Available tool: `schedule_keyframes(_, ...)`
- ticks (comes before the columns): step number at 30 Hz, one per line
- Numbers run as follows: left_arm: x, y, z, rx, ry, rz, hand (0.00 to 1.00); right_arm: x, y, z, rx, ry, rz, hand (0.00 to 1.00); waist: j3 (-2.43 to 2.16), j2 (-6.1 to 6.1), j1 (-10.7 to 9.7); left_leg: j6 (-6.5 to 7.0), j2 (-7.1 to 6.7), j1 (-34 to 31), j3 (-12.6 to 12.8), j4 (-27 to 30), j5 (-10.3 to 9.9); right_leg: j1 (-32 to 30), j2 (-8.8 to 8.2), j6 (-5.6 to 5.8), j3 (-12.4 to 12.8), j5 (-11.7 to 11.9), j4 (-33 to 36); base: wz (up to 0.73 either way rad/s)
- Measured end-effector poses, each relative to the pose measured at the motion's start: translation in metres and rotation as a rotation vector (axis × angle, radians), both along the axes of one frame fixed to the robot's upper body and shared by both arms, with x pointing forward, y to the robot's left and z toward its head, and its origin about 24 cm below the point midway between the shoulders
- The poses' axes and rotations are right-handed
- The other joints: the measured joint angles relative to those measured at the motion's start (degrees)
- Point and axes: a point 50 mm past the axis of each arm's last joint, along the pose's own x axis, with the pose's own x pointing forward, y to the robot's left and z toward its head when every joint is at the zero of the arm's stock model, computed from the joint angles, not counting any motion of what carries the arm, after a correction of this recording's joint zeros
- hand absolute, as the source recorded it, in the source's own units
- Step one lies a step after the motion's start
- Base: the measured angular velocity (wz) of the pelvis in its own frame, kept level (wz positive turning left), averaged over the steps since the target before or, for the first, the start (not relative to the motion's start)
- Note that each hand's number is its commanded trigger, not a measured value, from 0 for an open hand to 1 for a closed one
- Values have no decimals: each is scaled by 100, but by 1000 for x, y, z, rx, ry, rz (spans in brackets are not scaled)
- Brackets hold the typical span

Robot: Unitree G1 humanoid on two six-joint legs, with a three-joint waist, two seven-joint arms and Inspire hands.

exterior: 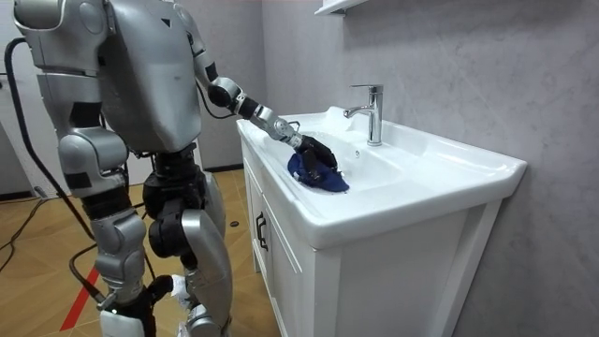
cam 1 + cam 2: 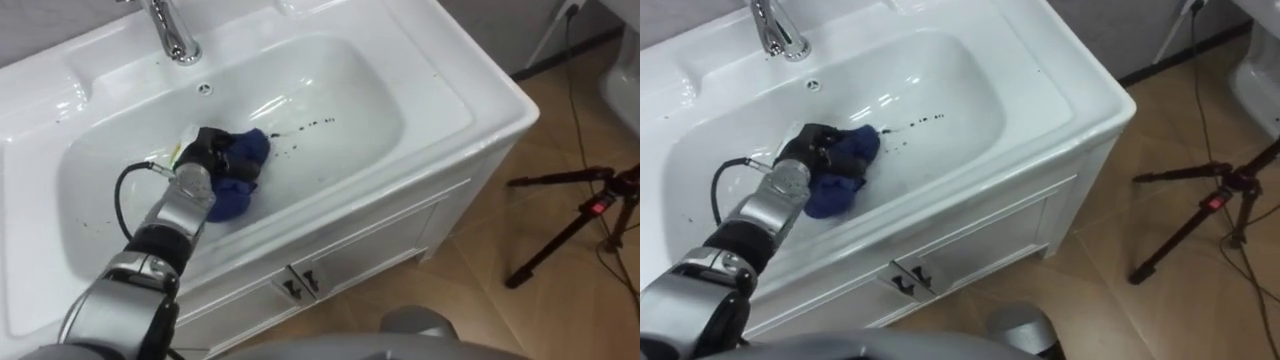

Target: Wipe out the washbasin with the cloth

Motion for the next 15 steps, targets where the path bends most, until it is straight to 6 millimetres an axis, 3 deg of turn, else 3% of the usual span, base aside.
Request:
schedule_keyframes(4, 10, -4, 6, -42, -20, 16, 100, 6, 0, 0, -7, -10, -5, 0, 15, -26, -22, 21, -86, -124, 71, 32, 12, -245, -52, 44, 31, -115, 289, 3)
schedule_keyframes(8, 23, -15, 16, -92, -54, 13, 100, 19, 1, 1, -10, -40, -39, 0, 67, -98, -28, 62, -145, -206, 91, 32, 37, -364, -112, 78, 14, -132, 361, 0)
schedule_keyframes(11, 28, -25, 20, -123, -70, 1, 100, 27, 1, 1, -9, -68, -58, 0, 67, -95, -54, 73, -175, -288, 94, 44, 43, -430, -145, 111, 1, -122, 357, 5)
schedule_keyframes(15, 37, -47, 29, -143, -101, -61, 100, 34, 1, 2, -19, -88, -89, 0, 68, -93, -240, 106, -203, -396, 148, 77, 60, -493, -215, 152, -52, -87, 346, 8)
